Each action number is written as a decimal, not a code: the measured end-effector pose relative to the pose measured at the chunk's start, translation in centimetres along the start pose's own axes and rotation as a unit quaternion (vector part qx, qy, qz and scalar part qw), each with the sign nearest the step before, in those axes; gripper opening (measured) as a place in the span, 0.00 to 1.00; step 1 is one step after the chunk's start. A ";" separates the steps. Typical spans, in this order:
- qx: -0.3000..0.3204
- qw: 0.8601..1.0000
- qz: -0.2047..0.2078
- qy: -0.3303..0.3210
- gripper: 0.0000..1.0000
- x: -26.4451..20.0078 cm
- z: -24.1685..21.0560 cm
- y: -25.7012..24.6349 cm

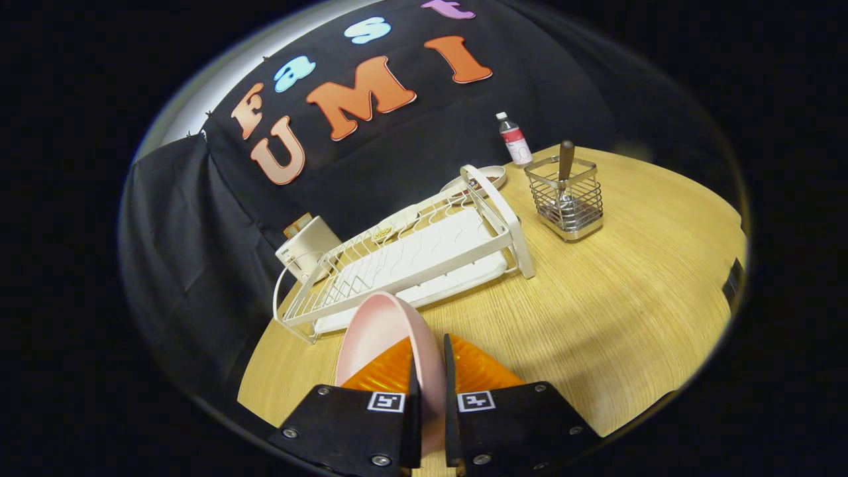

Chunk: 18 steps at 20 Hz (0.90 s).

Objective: Take the plate from the dish rack, then take the spoon from the basket and place it into the plate.

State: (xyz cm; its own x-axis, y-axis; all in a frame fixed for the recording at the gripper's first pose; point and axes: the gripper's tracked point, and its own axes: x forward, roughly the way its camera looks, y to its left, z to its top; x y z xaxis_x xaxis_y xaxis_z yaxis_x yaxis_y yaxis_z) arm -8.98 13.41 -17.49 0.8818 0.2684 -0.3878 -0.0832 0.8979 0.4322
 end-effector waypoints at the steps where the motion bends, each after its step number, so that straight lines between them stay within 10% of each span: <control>1: 0.005 1.000 0.001 0.004 0.15 0.2 -0.2 -0.2; 14: -0.081 0.995 -0.059 0.000 0.14 1.3 -1.1 -3.1; 18: -0.098 0.993 -0.067 -0.024 0.32 0.5 1.0 -4.1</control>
State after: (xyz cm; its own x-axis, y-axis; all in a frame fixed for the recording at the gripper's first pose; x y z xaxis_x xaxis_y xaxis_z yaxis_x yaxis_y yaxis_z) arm -7.73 9.52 -18.68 0.9121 0.1294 -0.3889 -0.0486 0.9763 0.2108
